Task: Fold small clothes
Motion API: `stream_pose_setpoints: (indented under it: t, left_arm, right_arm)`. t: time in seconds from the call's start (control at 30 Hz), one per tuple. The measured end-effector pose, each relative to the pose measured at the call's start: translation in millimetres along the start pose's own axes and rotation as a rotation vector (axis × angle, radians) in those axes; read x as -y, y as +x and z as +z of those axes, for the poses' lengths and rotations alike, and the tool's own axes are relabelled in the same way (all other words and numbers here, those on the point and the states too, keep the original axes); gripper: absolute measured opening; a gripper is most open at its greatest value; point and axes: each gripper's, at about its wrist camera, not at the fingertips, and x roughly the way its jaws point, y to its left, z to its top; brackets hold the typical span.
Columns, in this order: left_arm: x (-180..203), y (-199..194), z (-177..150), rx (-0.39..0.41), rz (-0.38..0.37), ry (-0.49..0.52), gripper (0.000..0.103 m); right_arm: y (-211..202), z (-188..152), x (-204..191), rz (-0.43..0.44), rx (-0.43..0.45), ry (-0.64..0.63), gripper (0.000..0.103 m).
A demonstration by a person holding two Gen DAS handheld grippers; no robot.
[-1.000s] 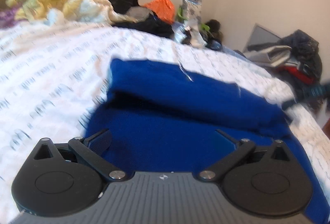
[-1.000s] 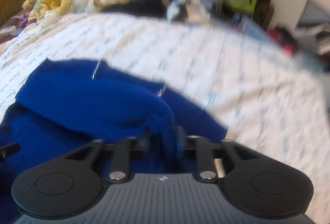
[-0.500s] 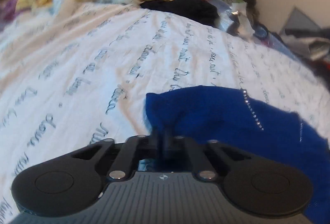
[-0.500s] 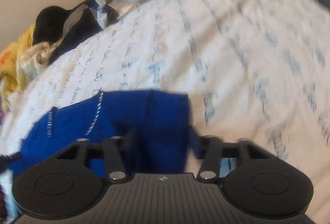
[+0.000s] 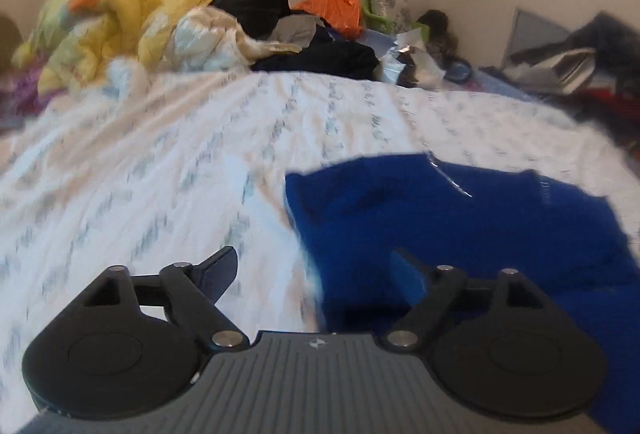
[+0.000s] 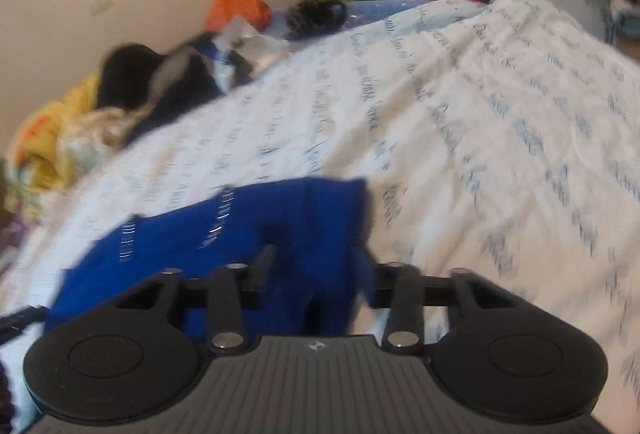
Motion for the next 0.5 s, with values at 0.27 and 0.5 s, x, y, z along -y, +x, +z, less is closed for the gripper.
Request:
stream_pose_setpoints:
  t: [0.27, 0.5]
  left_arm:
    - [11.8, -11.4, -37.9, -0.109, 0.047, 0.055, 0.003]
    - [-5.6, -32.0, -46.8, -0.138, 0.025, 0.055, 0.004]
  right_arm:
    - [-24.0, -70.4, -6.4, 0.013, -0.156, -0.044, 0.003]
    - [-44.3, -73.7, 38.7, -0.011, -0.081, 0.082, 0.004]
